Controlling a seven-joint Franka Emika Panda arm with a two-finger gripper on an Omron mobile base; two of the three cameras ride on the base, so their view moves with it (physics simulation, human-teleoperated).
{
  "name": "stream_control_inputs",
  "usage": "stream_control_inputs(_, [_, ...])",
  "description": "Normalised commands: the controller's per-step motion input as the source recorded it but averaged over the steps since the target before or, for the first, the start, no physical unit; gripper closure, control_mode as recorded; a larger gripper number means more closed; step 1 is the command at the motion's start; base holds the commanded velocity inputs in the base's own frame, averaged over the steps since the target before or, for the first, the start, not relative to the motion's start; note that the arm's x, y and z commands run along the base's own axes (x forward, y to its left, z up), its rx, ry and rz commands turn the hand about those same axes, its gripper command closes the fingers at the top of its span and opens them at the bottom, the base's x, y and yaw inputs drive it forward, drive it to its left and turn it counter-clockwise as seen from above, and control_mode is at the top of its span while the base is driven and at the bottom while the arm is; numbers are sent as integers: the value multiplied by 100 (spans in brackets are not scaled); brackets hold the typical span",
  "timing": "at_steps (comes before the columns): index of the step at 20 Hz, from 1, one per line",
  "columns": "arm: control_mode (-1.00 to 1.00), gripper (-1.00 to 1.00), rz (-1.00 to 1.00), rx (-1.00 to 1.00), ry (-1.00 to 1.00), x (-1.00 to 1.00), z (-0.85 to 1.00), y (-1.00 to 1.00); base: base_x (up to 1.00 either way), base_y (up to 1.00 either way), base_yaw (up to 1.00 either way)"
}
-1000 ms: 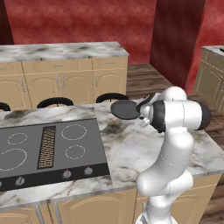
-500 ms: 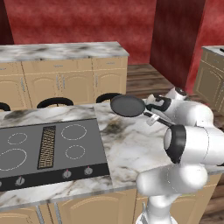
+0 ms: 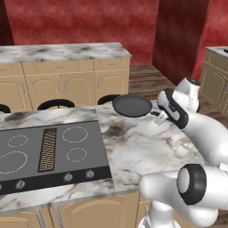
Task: Place both pans onto different burners. Then place the lemon and the steak on different pans.
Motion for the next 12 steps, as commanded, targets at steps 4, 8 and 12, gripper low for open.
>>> stream_control_inputs(4, [-100,100,11,-2,-12,-72,-2,29,0,0,0])
stream_control_inputs(8, [-100,100,8,0,-11,-82,0,31,0,0,0])
stream_control_inputs(12, [-100,100,2,0,-2,-73,1,42,0,0,0])
